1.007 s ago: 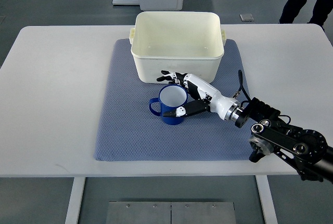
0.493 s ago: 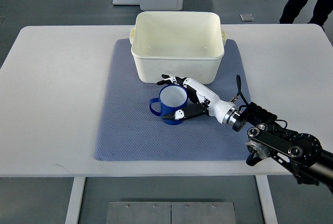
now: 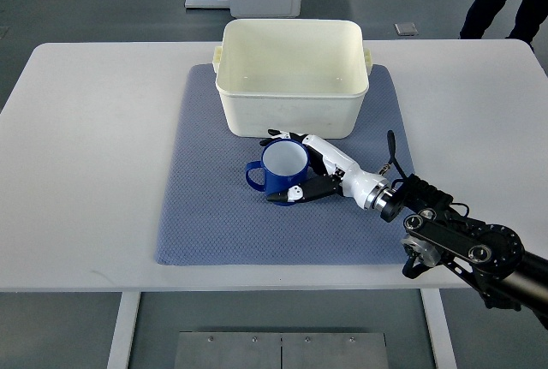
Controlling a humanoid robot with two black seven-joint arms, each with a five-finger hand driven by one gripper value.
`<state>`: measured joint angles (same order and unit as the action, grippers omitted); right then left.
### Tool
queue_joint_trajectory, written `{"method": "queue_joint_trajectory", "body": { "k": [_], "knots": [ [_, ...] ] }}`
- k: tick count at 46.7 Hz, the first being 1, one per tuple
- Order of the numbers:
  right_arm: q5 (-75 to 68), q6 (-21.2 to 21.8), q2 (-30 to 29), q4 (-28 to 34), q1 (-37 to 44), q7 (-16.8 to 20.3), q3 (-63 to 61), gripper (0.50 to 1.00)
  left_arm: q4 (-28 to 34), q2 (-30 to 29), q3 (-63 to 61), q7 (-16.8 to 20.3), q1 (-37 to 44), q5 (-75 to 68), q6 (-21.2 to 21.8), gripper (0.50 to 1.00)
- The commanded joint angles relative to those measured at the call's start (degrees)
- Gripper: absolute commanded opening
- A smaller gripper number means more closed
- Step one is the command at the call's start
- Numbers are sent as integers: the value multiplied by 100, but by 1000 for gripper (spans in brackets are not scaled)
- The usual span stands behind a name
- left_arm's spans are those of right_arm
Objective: Place cup in box with right hand
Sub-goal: 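Close the right hand fingers around the blue mug's body, then lift the blue mug with the right hand over the cream box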
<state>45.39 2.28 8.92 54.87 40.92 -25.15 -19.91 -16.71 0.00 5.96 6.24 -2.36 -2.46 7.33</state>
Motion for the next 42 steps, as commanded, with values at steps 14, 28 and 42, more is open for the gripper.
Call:
{"method": "queue_joint_trajectory", "body": {
  "k": [14,28,42],
  "knots": [
    [-65,18,-4,-47,-5,-60,102,762,1,0,2,0,-1,0,-4,1000],
    [-74,-148,-110,-47,13,-78,172,500,1,0,-7,0,-1,0,5,1000],
    [-74,-228,215,366,197,-113,146,500,1,0,2,0,-1,0,5,1000]
  ]
}}
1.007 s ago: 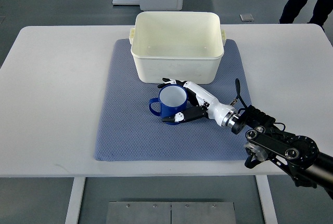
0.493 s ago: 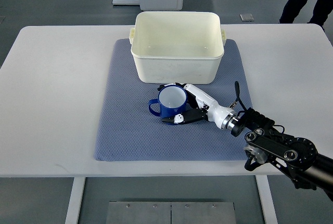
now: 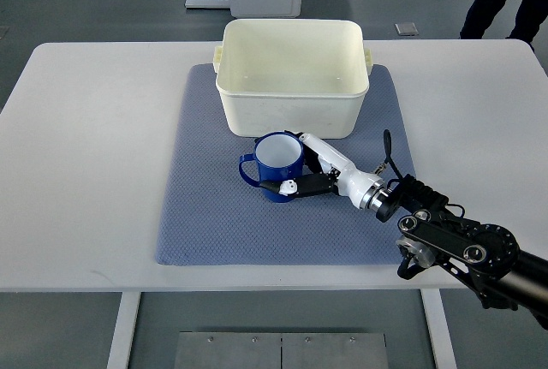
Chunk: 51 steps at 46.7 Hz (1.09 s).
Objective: Place cup in box with right hand
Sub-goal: 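Lift the blue mug with the right hand over the cream box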
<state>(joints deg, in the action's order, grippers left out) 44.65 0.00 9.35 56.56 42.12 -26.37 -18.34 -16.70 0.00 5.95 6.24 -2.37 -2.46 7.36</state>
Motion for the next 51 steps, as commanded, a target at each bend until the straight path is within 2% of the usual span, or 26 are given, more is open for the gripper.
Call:
{"method": "queue_joint_trajectory", "body": {
  "k": [1,16,21,26,36,43,51],
  "knots": [
    [0,0,242,276,121,9,-11,500,0,0,2,0,0,0,2,1000],
    [-18,0,1359,1683,525,71,-29,500,0,0,-6,0,0,0,-7,1000],
    [-105,0,1649,1850,780,185,-116,500,0,0,2,0,0,0,2,1000],
    [-377,26,1799,1824,1114,483,-380,500,-9,0,2,0,0,0,2,1000],
    [-782,-9,1702,1262,1940,879,-574,500,0,0,2,0,0,0,-7,1000],
    [-852,-62,1149,542,2309,1081,-574,500,0,0,-6,0,0,0,2,1000],
    [-844,-185,551,-249,2485,1117,-565,500,0,0,2,0,0,0,2,1000]
  ]
}}
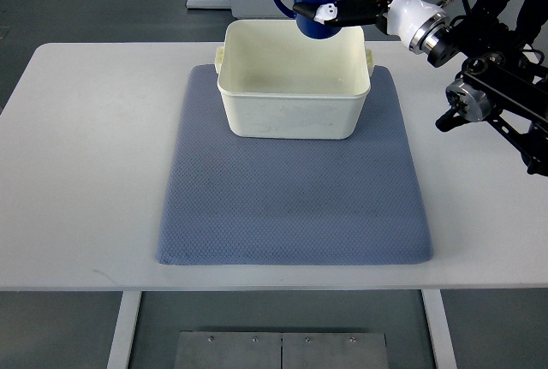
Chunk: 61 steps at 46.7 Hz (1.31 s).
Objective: Place cup in box with right hand
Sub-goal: 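Lift the blue mug with the right hand over the cream box, then lower the mug into the box and open the right hand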
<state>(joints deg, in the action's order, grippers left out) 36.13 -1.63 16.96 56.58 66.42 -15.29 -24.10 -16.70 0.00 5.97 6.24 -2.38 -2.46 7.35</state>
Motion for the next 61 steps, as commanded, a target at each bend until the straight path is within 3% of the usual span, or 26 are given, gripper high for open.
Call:
{"method": "queue_joint_trajectory", "body": {
  "k": [1,15,24,56,57,61],
  "knots": [
    [8,-22,-280,-340,55,17,10,500,0,0,-8,0,0,0,-6,1000],
    [87,-31,-1379,-1887,64,17,124,500,-9,0,1,0,0,0,3,1000],
    [87,-48,-1678,-2327,55,-71,344,500,0,0,1,0,0,0,3,1000],
    [52,-145,-1696,-2494,-200,-247,458,500,0,0,1,0,0,0,3,1000],
    [52,-145,-1696,-2494,-200,-247,458,531,-9,0,1,0,0,0,3,1000],
    [52,-145,-1696,-2486,-217,-238,458,877,-9,0,1,0,0,0,-6,1000]
  ]
}}
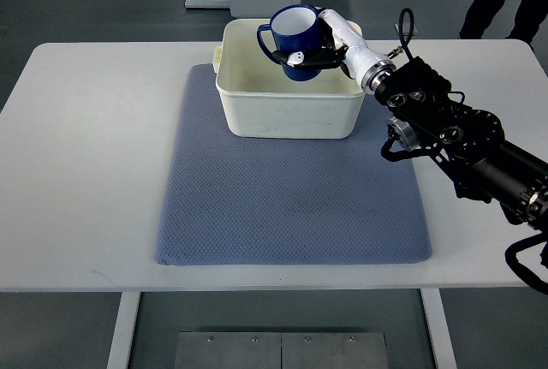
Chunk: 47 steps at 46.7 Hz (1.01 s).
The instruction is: Place cup in box with right hand
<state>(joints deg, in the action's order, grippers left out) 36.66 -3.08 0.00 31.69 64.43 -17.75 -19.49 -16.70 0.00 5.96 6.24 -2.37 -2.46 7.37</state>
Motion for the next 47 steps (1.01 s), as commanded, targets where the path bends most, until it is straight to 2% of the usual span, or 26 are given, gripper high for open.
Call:
{"method": "queue_joint_trajectory", "body": {
  "k": [1,2,4,11,25,32,47],
  "knots": [
    [-1,1,0,4,-27,9,-2,932,0,0,1,0,0,0,-7,1000],
    [-9,1,0,4,-36,9,-2,960,-8,0,1,0,0,0,2,1000],
    [-9,1,0,12,-36,9,-2,981,0,0,1,0,0,0,2,1000],
    [-18,36,0,47,-36,9,-2,993,0,0,1,0,0,0,2,1000],
    [-27,71,0,65,8,9,51,995,0,0,1,0,0,0,-7,1000],
    [-36,71,9,328,61,53,33,995,0,0,1,0,0,0,2,1000],
    [-141,71,835,1058,158,79,-2,995,0,0,1,0,0,0,2,1000]
  ]
}}
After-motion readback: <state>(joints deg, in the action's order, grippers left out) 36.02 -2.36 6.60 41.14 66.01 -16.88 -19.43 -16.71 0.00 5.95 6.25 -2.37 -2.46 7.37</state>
